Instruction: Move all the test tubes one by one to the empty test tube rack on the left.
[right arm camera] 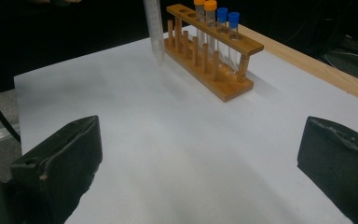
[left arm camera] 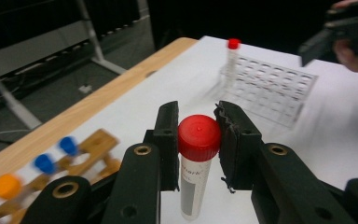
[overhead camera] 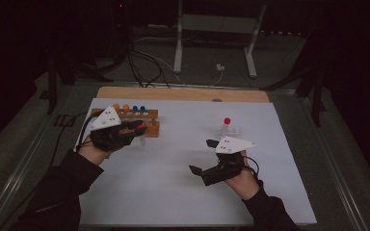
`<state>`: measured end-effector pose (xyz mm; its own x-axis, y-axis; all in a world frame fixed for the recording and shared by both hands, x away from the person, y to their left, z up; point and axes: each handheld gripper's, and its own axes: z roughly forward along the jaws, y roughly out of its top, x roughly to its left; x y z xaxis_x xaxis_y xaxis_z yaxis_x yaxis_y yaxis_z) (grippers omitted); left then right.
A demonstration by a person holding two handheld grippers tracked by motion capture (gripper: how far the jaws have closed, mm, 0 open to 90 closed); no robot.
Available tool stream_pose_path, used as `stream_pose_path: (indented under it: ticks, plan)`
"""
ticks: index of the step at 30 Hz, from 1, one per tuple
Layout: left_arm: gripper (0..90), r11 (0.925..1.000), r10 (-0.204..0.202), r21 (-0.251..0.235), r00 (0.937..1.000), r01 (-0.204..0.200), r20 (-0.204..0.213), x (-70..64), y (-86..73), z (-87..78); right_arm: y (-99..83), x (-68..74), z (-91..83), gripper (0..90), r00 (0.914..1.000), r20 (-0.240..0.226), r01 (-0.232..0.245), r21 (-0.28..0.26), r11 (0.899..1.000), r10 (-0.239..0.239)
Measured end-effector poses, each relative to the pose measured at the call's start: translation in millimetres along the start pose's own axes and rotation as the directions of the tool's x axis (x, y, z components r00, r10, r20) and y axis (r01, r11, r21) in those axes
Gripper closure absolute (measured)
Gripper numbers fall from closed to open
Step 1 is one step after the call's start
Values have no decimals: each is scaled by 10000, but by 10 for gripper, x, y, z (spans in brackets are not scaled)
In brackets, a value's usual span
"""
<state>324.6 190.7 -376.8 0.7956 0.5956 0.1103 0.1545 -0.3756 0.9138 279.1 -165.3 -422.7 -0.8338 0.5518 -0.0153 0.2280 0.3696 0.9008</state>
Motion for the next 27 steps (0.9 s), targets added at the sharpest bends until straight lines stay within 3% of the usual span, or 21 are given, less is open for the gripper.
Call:
stream_pose_path:
  ticks: [5,11,18,27]
  plan:
    - [719,9999,-121,53,9971,125,-749,193,7,-85,-1,6,5,0,10000,-50,53,-6,10000,-53]
    - [719,9987,-508,26,9863,519,-1570,444,-31,-164,3,-5,-6,0,10000,-69,64,-49,10000,-65]
    - [719,9965,-818,-31,9677,835,-2384,686,-94,-234,5,-16,-21,0,10000,-68,-21,-114,9999,20]
    - [719,9940,-1091,-329,9367,1041,-3326,957,-118,-232,6,-23,-28,0,10000,-66,-41,-149,9999,40]
